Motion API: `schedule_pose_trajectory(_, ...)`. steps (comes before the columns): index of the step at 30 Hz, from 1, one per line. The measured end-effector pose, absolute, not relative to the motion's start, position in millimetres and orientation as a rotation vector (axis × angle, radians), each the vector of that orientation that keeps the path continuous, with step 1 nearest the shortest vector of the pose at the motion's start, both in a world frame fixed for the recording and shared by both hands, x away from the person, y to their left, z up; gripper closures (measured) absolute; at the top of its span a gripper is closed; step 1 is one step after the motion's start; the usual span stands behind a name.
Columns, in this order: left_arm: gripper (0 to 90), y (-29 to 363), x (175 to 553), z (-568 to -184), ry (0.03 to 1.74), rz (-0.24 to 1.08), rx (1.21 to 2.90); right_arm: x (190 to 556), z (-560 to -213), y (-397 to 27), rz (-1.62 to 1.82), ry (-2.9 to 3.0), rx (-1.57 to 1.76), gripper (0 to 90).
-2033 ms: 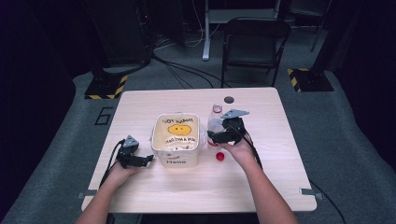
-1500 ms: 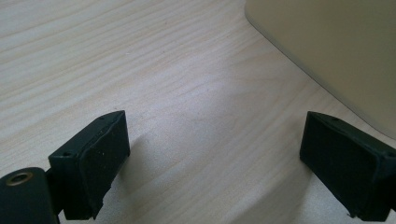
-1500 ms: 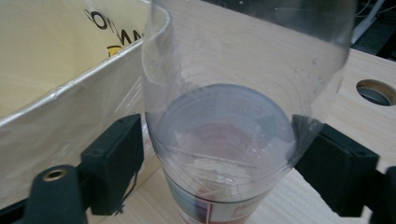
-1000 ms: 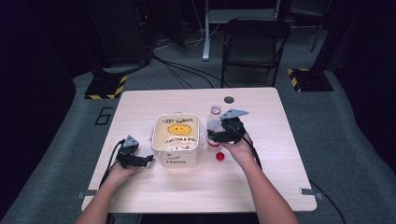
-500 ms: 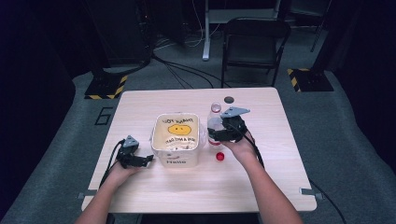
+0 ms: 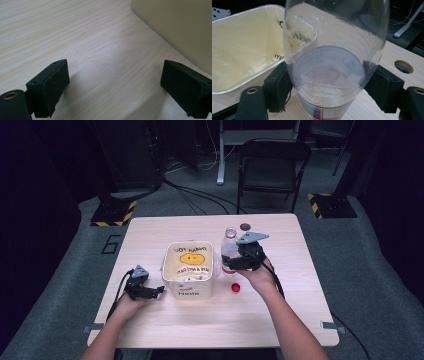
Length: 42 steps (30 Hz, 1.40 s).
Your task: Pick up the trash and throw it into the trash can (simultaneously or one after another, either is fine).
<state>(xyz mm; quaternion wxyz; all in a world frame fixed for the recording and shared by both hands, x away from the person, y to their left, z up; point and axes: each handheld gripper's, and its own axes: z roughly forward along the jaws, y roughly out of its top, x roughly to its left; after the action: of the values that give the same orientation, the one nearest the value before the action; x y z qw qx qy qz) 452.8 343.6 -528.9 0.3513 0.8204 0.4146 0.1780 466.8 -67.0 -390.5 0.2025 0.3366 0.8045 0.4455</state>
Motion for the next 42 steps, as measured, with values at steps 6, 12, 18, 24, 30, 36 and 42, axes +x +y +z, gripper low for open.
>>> schedule_pose_trajectory(6, 8.2, 344, 453, -529, 1.073, 0.464, 2.122, 466, -383, -68, 1.248, 2.248, 0.920, 25.6)
schedule_pose_trajectory(12, 8.1, 344, 453, -529, 1.074, 0.460, 2.123, 463, -375, -69, 1.256, 2.245, 0.920, 25.6)
schedule_pose_trajectory(18, 8.1, 344, 453, -529, 1.074, 0.461, 2.123, 462, -366, -70, 1.272, 2.248, 0.912, 25.6)
schedule_pose_trajectory(24, 8.2, 344, 453, -529, 1.074, 0.460, 2.123, 460, -358, -71, 1.286, 2.244, 0.907, 25.6)
schedule_pose_trajectory(30, 8.1, 344, 453, -529, 1.073, 0.460, 2.124, 457, -349, -71, 1.299, 2.241, 0.894, 25.6)
schedule_pose_trajectory(36, 8.2, 344, 453, -529, 1.073, 0.461, 2.123, 456, -340, -72, 1.305, 2.240, 0.885, 25.6)
schedule_pose_trajectory(42, 8.2, 344, 453, -529, 1.073, 0.461, 2.124, 454, -333, -71, 1.301, 2.242, 0.871, 25.6)
